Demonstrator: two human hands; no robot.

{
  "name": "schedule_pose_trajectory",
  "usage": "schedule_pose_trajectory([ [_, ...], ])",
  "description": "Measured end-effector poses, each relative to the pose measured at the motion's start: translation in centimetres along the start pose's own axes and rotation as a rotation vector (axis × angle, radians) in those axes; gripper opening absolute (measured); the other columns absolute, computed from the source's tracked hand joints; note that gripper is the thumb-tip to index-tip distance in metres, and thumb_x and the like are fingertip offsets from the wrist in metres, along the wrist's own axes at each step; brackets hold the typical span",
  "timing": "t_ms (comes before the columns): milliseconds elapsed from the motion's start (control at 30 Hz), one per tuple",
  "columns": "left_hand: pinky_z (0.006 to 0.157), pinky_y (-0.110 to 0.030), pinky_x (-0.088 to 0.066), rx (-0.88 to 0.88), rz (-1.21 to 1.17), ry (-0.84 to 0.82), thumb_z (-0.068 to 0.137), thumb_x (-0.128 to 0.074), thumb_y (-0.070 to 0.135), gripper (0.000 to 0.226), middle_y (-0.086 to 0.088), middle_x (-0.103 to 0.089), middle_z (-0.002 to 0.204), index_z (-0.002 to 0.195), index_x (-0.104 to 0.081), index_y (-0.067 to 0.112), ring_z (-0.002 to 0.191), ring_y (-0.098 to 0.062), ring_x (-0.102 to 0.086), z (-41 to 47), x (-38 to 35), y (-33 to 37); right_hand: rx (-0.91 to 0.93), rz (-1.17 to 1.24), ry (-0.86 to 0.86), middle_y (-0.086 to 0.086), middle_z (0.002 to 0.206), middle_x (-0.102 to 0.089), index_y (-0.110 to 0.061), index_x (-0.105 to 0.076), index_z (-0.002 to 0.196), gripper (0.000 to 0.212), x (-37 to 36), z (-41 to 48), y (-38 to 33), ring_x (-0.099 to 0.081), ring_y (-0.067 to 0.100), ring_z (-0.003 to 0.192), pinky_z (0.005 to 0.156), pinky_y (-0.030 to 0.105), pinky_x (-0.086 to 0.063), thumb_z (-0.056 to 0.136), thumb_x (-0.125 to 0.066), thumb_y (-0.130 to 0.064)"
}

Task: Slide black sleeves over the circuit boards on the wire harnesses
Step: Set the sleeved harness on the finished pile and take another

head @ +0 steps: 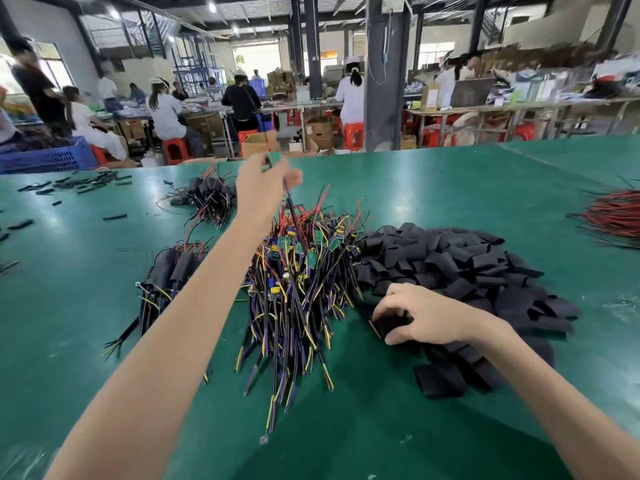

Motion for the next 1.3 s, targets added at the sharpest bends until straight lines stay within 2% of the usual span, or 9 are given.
schedule_pose_trajectory([
  [67,0.073,-0.027,-0.056,-0.089,-0.147,0.049,0.097,-0.046,0.003,0.018,-0.004,-0.067,0.09,0.112,-0.054,0.0,0.071,-0.01,-0.065,-0.1,1.4,1.9,0.003,-0.005,0.037,-0.007,0.096,-0.045,-0.023,-0.063,0.111,0.029,0.2,0.1,0.1,-0.044,0.006,0.088,0.076,0.018,-0.031,0.083,-0.069,-0.028],
  [133,0.069,-0.02,-0.052,-0.261,-0.097,0.105,0.096,-0.042,-0.002,0.023,0.002,-0.062,0.092,0.116,-0.052,0.001,0.068,0.001,-0.061,-0.6,3.1,4.7,0.003,0.019,0.125,-0.006,0.096,-0.046,-0.022,-0.061,0.11,0.026,0.9,0.2,0.1,-0.044,0.007,0.088,0.077,0.019,-0.03,0.085,-0.066,-0.029],
  [233,0.071,-0.006,-0.04,-0.664,0.286,0.107,0.097,-0.038,0.002,0.03,-0.001,-0.055,0.099,0.123,-0.052,0.006,0.075,0.014,-0.055,-3.2,3.6,9.2,0.008,0.064,0.314,-0.005,0.099,-0.051,-0.016,-0.059,0.111,0.029,2.6,-0.1,0.3,-0.047,0.008,0.09,0.084,0.021,-0.034,0.086,-0.067,-0.026],
  [333,0.077,-0.024,-0.038,-0.866,0.741,-0.042,0.099,-0.036,0.029,0.035,-0.005,-0.05,0.097,0.117,-0.059,0.01,0.085,-0.009,-0.05,-6.1,1.4,8.3,0.026,0.111,0.457,-0.01,0.095,-0.053,-0.016,-0.058,0.112,0.032,3.8,-0.4,-0.1,-0.046,0.002,0.084,0.079,0.018,-0.032,0.085,-0.068,-0.028],
  [433,0.076,-0.033,-0.037,-0.851,0.98,-0.201,0.098,-0.037,0.034,0.038,-0.006,-0.053,0.089,0.101,-0.067,0.012,0.084,-0.022,-0.048,-8.5,-0.4,3.3,0.031,0.124,0.521,-0.01,0.095,-0.053,-0.016,-0.058,0.112,0.033,4.2,-0.7,-0.3,-0.047,0.005,0.086,0.08,0.018,-0.033,0.083,-0.069,-0.028],
  [533,0.074,-0.035,-0.037,-0.791,0.968,-0.265,0.096,-0.039,0.032,0.037,-0.004,-0.055,0.088,0.094,-0.07,0.011,0.081,-0.024,-0.052,-10.8,-0.6,-1.3,0.021,0.117,0.55,-0.011,0.095,-0.053,-0.017,-0.058,0.111,0.032,4.4,-0.9,-0.3,-0.049,0.006,0.087,0.078,0.015,-0.034,0.083,-0.07,-0.028],
  [700,0.071,-0.03,-0.027,-0.723,0.85,-0.164,0.095,-0.04,0.031,0.036,-0.005,-0.057,0.091,0.095,-0.07,0.012,0.087,-0.021,-0.049,-12.1,0.3,-3.7,-0.012,0.144,0.535,-0.013,0.094,-0.056,-0.019,-0.059,0.107,0.03,3.9,-0.7,0.1,-0.051,0.005,0.084,0.077,0.011,-0.037,0.08,-0.073,-0.025],
  [867,0.072,-0.035,-0.031,-0.661,0.823,-0.047,0.095,-0.042,0.031,0.035,-0.007,-0.057,0.093,0.096,-0.07,0.01,0.089,-0.023,-0.049,-12.1,1.3,-3.9,-0.057,0.157,0.519,-0.011,0.093,-0.06,-0.02,-0.06,0.105,0.031,3.3,-0.5,0.5,-0.052,0.003,0.083,0.077,0.013,-0.038,0.078,-0.074,-0.028],
  [1300,0.07,-0.031,-0.028,-0.683,0.828,-0.073,0.094,-0.042,0.031,0.036,-0.007,-0.057,0.09,0.095,-0.071,0.01,0.083,-0.026,-0.054,-13.3,0.6,-4.3,-0.111,0.216,0.566,-0.006,0.093,-0.061,-0.013,-0.063,0.105,0.035,3.7,-0.8,0.9,-0.057,0.01,0.086,0.076,0.004,-0.037,0.075,-0.078,-0.023],
])
Point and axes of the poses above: each hand's wrist, its own z-axis towards the middle knuckle, its own x-axis out of the back of the hand, y = z × x, the point moved 9 cm from there along z, towards the middle knuckle
